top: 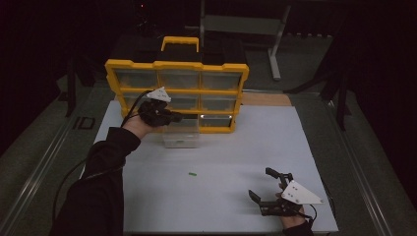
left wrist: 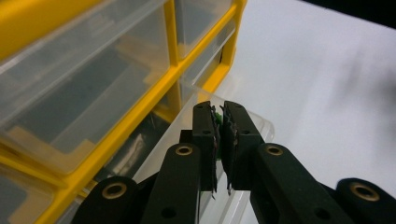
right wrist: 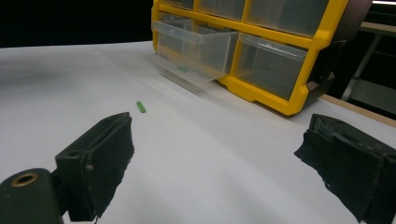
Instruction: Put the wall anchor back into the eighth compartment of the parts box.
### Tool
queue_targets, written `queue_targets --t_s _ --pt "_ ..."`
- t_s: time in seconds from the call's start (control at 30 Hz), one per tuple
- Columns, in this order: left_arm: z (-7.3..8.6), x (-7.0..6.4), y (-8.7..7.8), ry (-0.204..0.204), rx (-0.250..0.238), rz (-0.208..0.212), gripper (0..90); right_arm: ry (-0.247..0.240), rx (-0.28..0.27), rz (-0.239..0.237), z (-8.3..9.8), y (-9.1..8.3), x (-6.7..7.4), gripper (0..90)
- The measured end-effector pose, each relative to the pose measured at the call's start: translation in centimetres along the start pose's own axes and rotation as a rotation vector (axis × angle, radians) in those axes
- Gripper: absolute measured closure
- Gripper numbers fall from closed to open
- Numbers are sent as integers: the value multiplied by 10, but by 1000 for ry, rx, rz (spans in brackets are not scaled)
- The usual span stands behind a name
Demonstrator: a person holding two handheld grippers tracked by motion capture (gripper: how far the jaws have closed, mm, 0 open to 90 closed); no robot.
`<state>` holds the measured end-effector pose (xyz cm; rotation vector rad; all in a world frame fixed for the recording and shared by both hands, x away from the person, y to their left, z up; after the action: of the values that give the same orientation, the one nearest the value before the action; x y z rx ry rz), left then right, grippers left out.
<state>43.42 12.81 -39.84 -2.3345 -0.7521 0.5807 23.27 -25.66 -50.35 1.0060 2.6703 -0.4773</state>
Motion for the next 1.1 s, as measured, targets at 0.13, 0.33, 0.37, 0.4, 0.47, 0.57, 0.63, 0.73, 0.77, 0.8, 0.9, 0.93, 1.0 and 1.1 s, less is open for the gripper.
queue_targets --t_s 0.13,0.33,0.37,0.4,0.47,0.57,0.63,0.73,0.77,0.8,0.9,0.93,1.0,1.1 --pt "2 1 10 -15 47 -26 834 0 -1 0 0 0 0 83" --pt "5 3 23 -40 113 -73 834 -1 0 -2 0 0 0 83" --pt "5 4 25 -44 121 -79 835 0 0 -2 0 0 0 83" --pt "5 4 26 -43 129 -93 835 0 0 -2 0 0 0 83" --pt "6 5 28 -51 141 -109 835 0 0 -2 0 0 0 83" --pt "7 5 30 -54 152 -114 834 0 0 -3 0 0 0 83" --pt "7 5 31 -60 159 -118 827 1 0 -3 0 0 0 83" --pt "7 4 31 -51 167 -119 827 0 0 -2 0 0 0 83" --pt "7 3 31 -51 167 -119 827 1 0 -3 0 0 0 83" --pt "7 3 30 -52 163 -120 796 0 0 -3 0 0 0 83" --pt "5 0 23 -64 125 -111 608 -3 -1 0 0 -1 0 83" --pt "5 0 23 -64 125 -111 542 -3 -1 0 0 -1 0 83" --pt "3 -4 17 -72 117 -81 373 0 2 -1 0 0 0 83" --pt "3 -9 13 -72 122 -64 125 0 2 -1 0 0 0 83"
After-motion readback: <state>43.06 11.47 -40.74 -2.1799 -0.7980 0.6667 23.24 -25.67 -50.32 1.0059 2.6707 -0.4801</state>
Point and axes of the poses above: each handheld gripper's, and its own axes: y roughly forward along the jaws, z roughly out of its underside, x roughly to its left, the point moved 2 cm from there along y, roughly forward along the jaws, and after that the axes turned 14 degrees about -y, right-handed, at the moved point
